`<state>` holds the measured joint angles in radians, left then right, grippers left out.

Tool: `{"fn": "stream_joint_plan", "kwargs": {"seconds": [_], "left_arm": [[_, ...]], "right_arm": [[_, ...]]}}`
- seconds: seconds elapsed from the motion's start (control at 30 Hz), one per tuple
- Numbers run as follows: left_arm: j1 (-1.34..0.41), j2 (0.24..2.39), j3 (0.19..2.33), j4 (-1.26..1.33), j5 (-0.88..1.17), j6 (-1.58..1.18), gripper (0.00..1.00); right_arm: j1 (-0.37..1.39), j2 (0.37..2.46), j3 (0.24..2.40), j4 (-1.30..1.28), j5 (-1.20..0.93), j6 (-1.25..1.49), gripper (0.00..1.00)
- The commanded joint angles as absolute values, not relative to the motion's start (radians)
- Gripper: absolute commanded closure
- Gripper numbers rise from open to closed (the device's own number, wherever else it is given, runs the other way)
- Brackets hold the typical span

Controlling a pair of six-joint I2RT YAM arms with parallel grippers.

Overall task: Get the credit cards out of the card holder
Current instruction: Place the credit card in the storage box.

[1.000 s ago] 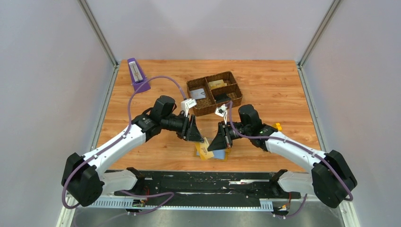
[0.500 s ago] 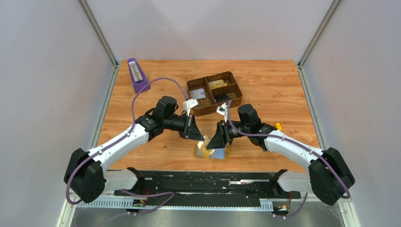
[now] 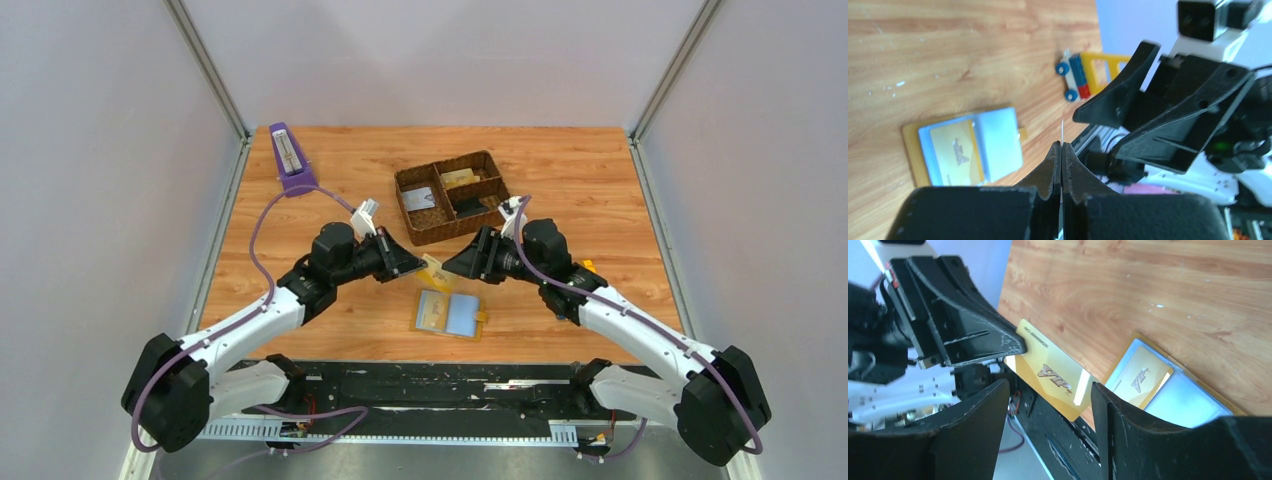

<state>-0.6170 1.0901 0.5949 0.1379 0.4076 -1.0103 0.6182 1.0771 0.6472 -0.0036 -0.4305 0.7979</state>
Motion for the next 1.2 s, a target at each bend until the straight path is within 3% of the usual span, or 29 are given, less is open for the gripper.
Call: {"fn": "stream_joint_plan", "kwargs": {"seconds": [0.0, 0.3, 0.63, 0.97, 1.0, 1.07, 1.1, 1.17], "left_arm": [[-0.613, 1.060, 0.569, 0.399, 0.269, -1.175, 1.00], [-0.613, 1.001, 0.463, 0.566, 0.107, -1.296, 1.00], [-0.614, 1.039, 0.422, 0.670, 0.115, -1.347, 1.00], [-0.616, 1.065, 0.408, 0.702, 0.137, -1.350, 1.00], [-0.616, 1.064, 0.407, 0.701, 0.138, -1.346, 0.98], [-0.615, 1.056, 0.409, 0.679, 0.136, -1.335, 0.85], [-0.615, 1.046, 0.414, 0.664, 0.133, -1.330, 0.73], [-0.615, 1.024, 0.428, 0.589, 0.130, -1.304, 0.59]], "right_arm": [[0.612, 1.045, 0.631, 0.053, -0.273, 0.939, 0.38], [0.611, 1.054, 0.559, 0.251, -0.254, 1.039, 0.42], [0.613, 1.112, 0.515, 0.455, -0.339, 1.075, 0.60], [0.613, 1.101, 0.502, 0.509, -0.331, 1.042, 1.00], [0.614, 1.095, 0.502, 0.507, -0.330, 1.038, 1.00], [0.612, 1.081, 0.503, 0.495, -0.325, 1.023, 1.00], [0.611, 1.071, 0.505, 0.483, -0.322, 1.011, 1.00], [0.603, 1.053, 0.519, 0.440, -0.314, 0.979, 1.00]]}}
